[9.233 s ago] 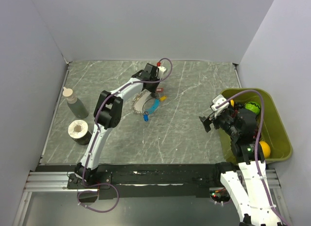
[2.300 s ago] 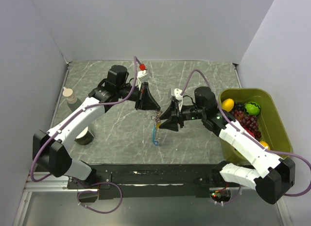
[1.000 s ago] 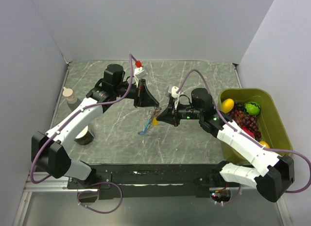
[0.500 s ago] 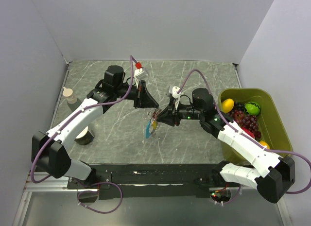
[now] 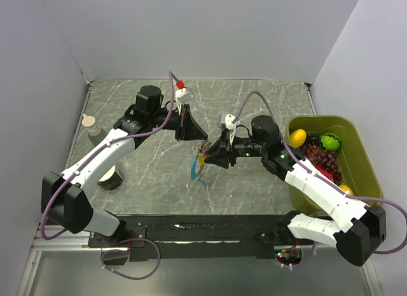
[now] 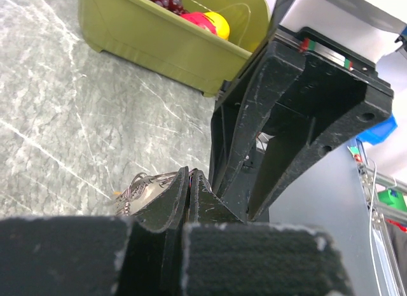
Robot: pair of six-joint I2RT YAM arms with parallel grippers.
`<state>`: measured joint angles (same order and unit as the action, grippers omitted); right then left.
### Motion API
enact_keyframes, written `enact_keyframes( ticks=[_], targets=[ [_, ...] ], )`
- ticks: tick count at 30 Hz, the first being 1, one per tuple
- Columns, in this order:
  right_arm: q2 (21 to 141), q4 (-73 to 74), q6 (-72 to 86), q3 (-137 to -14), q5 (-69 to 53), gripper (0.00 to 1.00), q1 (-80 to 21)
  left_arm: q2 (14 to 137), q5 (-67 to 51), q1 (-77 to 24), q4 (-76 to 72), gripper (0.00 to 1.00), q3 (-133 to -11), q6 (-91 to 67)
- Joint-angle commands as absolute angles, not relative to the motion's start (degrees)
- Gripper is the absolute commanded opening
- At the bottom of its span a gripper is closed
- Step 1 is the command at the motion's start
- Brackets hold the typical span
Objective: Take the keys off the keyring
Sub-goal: Remove the key from the keyring.
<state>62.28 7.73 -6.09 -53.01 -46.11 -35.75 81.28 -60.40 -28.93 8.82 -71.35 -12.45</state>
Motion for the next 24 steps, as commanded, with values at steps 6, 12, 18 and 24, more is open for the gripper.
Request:
enact_keyframes(
  ticks=[6,12,18,24],
  targets=[
    [61.79,8.70,-10.28,-53.88,-44.99,0.46,-35.86,78.31,-58.27,-27.16,2.29,0.01,-70.32,-17.39],
    [62.84,9.31,-12.57,-53.79,-50.26,0.66,-35.77,77.52,-59.06,-26.72,1.32,0.01,-69.52,-18.19],
    [64.33,8.79,-13.45,-53.53,-53.88,0.75,-35.77,76.90,-59.85,-26.72,0.53,0.01,-69.08,-19.07],
    [64.69,6.68,-12.92,-53.35,-51.78,0.78,-36.12,76.73,-59.59,-26.72,0.44,0.01,-68.91,-19.78]
  ],
)
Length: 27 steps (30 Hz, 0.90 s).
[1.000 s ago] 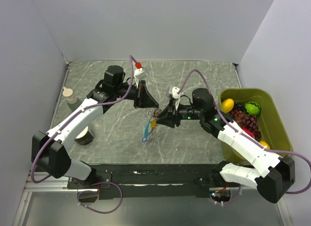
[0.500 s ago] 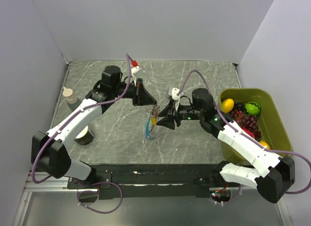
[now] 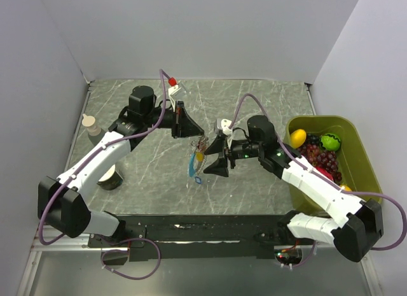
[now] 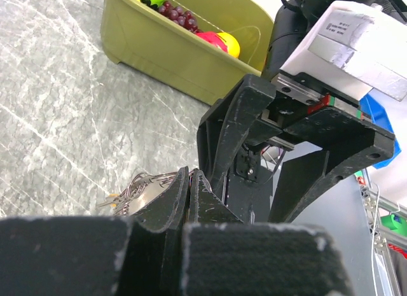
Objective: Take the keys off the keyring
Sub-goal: Remove the key from the keyring.
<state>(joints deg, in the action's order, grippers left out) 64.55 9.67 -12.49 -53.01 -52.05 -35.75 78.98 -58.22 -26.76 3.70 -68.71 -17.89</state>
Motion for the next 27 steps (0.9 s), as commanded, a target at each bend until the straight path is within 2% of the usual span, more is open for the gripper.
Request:
enact_keyframes(
  ticks=[1,15,17,20,27],
  targets=[
    [64.77,6.68,-12.83,-53.70,-51.33,0.78,-36.12,76.82,-59.50,-26.72,0.35,0.01,-68.82,-20.04],
    [68.46,8.70,-11.96,-59.41,-46.94,0.75,-39.02,76.82,-58.71,-26.72,-1.67,0.01,-68.12,-20.92],
    [68.90,8.70,-11.69,-59.94,-46.76,0.72,-39.02,76.90,-58.71,-26.72,-1.67,0.01,-68.03,-20.92],
    [69.96,9.84,-11.34,-61.78,-47.11,0.59,-39.11,76.99,-58.80,-26.72,-1.84,0.01,-68.03,-21.18],
    [71.54,9.14,-10.55,-62.32,-44.74,0.49,-39.29,77.17,-59.32,-26.72,-2.02,0.01,-68.20,-21.62]
  ],
)
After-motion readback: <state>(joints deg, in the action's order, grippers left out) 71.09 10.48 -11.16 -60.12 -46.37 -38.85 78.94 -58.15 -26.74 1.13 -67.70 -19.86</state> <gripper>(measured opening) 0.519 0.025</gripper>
